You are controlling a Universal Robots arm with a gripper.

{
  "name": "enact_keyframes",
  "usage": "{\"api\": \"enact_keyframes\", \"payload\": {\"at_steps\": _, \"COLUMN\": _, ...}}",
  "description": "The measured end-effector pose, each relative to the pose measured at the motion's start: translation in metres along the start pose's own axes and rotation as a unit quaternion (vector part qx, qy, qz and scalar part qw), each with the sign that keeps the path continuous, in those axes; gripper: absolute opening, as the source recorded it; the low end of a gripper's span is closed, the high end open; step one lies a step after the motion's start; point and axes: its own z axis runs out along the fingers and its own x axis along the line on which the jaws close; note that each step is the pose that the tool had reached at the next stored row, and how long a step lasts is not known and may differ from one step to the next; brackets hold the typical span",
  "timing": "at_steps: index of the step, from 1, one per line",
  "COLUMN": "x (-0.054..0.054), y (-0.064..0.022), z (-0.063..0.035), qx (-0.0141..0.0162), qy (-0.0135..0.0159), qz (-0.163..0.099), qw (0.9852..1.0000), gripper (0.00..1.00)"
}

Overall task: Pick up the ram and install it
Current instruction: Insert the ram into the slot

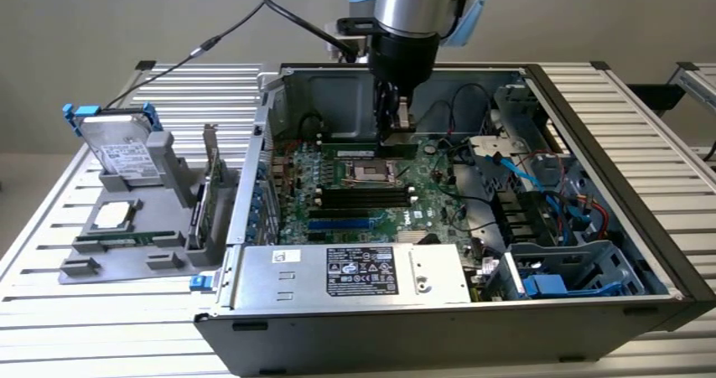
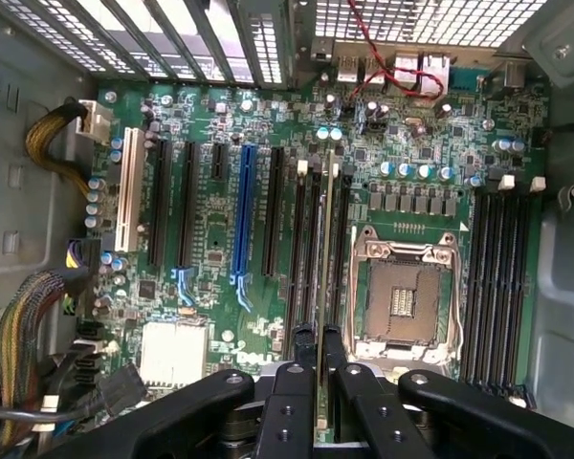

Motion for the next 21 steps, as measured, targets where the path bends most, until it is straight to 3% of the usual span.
{"api": "enact_keyframes", "payload": {"at_steps": 7, "x": 0.002, "y": 0.0020, "z": 0.0131, "qx": 0.0006, "qy": -0.0005, "qz": 0.003, "qw": 1.0000, "gripper": 0.14}}
{"api": "enact_keyframes", "payload": {"at_steps": 21, "x": 0.013, "y": 0.0008, "z": 0.0382, "qx": 0.0073, "qy": -0.0021, "qz": 0.018, "qw": 0.9998, "gripper": 0.14}}
